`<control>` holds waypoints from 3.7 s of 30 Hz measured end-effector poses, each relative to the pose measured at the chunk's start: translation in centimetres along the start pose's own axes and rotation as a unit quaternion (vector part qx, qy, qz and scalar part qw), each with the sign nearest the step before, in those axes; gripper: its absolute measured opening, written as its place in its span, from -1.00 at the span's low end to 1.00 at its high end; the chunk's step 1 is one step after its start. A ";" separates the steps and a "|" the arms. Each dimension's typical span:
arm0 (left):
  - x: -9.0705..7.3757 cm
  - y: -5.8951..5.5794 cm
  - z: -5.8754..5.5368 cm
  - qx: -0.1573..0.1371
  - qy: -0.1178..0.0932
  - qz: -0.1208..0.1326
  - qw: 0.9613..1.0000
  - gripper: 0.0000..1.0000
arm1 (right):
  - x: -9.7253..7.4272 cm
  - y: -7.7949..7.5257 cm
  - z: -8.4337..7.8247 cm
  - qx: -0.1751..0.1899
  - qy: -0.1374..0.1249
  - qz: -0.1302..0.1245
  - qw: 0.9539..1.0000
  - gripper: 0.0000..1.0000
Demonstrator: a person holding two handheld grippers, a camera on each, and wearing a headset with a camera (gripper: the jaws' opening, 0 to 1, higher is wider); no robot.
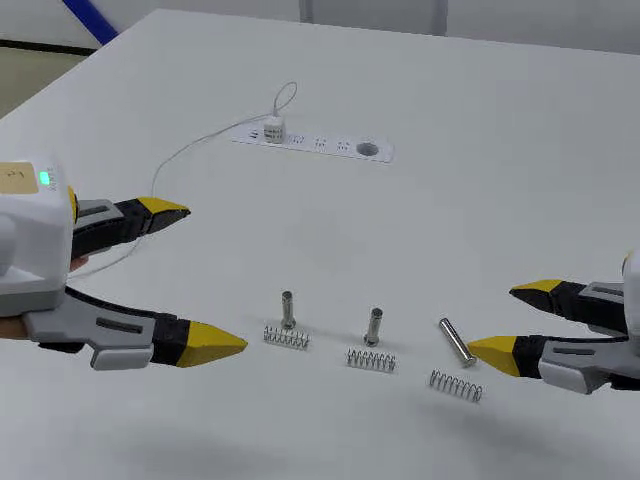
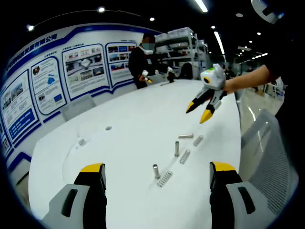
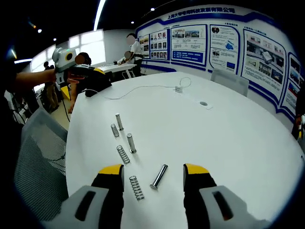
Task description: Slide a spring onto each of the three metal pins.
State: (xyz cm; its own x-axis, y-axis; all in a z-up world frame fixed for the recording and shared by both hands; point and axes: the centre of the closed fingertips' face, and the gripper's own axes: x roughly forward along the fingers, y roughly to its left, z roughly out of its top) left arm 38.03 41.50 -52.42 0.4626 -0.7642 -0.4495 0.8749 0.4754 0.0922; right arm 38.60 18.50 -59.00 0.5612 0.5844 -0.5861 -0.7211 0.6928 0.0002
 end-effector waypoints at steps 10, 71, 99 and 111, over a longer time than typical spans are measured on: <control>0.0 -0.2 -1.3 -0.019 0.004 0.002 1.000 0.79 | 2.8 -0.9 -0.8 0.005 0.037 -0.004 0.999 -0.19; -1.1 0.4 -1.1 -0.032 0.004 0.046 0.998 0.69 | 7.3 -2.2 -5.1 0.096 0.178 -0.056 0.978 -0.84; -1.8 -0.4 -0.6 -0.014 0.011 0.051 0.999 0.69 | 4.6 -2.2 -2.6 0.079 0.086 -0.059 0.991 -0.84; -2.4 -0.4 -0.3 -0.003 0.016 0.054 0.998 0.69 | 4.6 -2.6 -2.2 0.061 0.053 -0.064 0.995 -0.84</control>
State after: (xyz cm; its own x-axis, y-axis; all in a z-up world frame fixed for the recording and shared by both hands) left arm 36.52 43.29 -51.63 0.5494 -0.6941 -0.4651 0.8194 0.5566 0.1372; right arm 42.10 18.45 -63.46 0.5941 0.4454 -0.6698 -0.5893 0.8078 0.0145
